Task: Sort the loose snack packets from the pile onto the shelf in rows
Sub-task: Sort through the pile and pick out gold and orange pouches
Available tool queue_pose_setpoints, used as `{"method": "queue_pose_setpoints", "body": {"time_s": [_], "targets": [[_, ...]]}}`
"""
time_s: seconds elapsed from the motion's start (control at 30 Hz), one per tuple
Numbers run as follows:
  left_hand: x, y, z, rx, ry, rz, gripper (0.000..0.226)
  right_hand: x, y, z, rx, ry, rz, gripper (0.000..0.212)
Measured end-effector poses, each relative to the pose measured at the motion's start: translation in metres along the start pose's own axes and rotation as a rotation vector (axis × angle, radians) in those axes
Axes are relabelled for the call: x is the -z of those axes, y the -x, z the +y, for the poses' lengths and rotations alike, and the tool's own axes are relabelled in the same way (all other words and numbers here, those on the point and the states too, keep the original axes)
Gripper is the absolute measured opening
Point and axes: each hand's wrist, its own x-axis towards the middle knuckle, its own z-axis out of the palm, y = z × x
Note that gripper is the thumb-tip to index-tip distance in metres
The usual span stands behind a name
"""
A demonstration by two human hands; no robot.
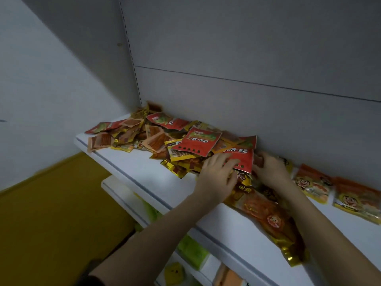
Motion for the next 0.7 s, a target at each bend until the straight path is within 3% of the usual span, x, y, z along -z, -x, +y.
{"method": "queue_pose_setpoints", "body": {"time_s": [0.2,0.37,0.7], "targets": [[-0.024,-0.007,-0.012,0.019,-0.071,-0.173,0.049,0.010,-0.026,0.006,0.014,-0.090,-0.131,0.047],[-0.028,-0.003,-0.014,0.006,-0.064,-0.163,0.044,0.029,-0.029,0.008,-0.136,-0.089,-0.311,0.024],[-0.029,-0.005,-0.014,-0.035,-0.087,-0.097,0.040,0.146,-0.001,0.032,-0.171,-0.037,-0.243,0.025]]}}
